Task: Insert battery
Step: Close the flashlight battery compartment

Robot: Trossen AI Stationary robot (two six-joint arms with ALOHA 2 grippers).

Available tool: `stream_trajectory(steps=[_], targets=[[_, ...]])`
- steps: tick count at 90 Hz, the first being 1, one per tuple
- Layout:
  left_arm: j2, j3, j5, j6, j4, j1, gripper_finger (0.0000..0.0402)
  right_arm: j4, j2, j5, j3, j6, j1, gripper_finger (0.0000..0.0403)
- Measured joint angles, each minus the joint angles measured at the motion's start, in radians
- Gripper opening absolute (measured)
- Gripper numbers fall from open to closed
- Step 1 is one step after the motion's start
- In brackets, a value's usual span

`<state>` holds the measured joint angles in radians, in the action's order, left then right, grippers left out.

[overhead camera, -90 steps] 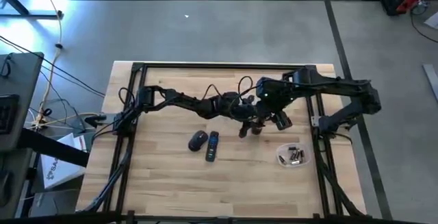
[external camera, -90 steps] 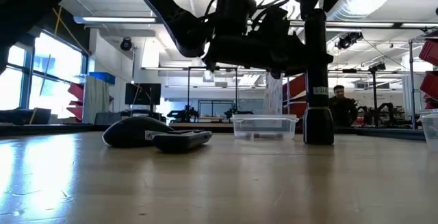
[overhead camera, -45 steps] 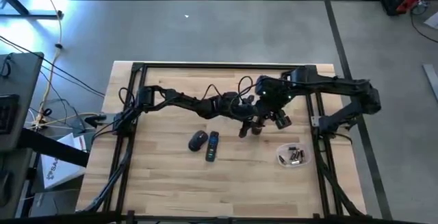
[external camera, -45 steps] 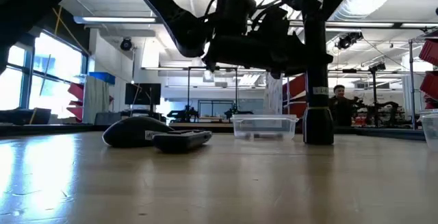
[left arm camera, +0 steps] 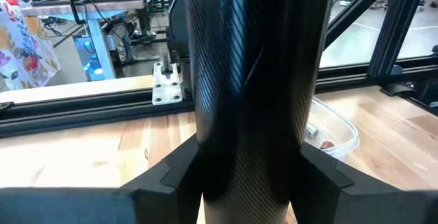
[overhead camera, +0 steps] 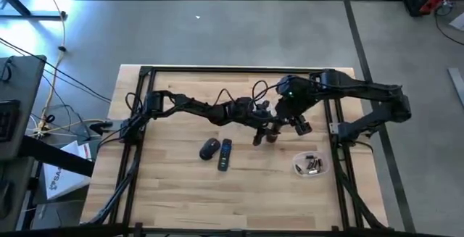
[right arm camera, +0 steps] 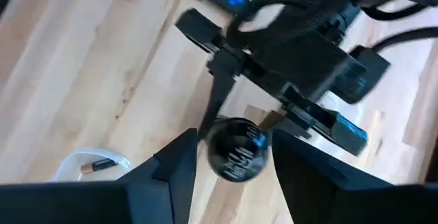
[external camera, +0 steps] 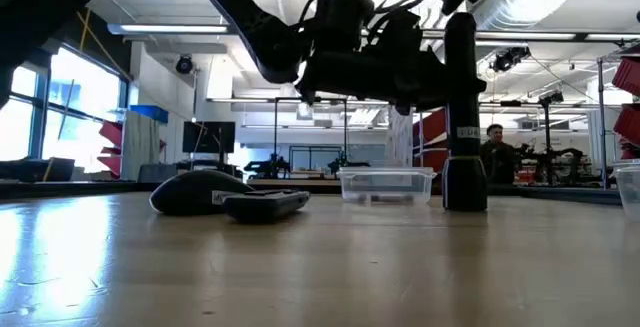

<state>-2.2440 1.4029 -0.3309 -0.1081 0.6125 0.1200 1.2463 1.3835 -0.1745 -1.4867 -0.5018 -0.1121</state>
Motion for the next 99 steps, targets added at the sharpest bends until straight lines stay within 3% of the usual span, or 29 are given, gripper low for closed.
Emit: stream_trajectory(steps=[26,50,99], targets=[[0.0,0.0,0.0,0.0,0.001,-0.002,0.0146,-0.145,-0.064,0.006,0.149,-0.004,-0.004,0.0157],[0.0,0.0,0.001,0.001,0.002,-0.002,0.0146,-0.17,-0.116,0.012,0.215,-0.018,-0.019,0.0157],[0.0,0.0,0.002,0.006,0.002,-0.002,0.0146,-0.175,-0.113,0.009,0.205,-0.056,-0.019,0.0157]])
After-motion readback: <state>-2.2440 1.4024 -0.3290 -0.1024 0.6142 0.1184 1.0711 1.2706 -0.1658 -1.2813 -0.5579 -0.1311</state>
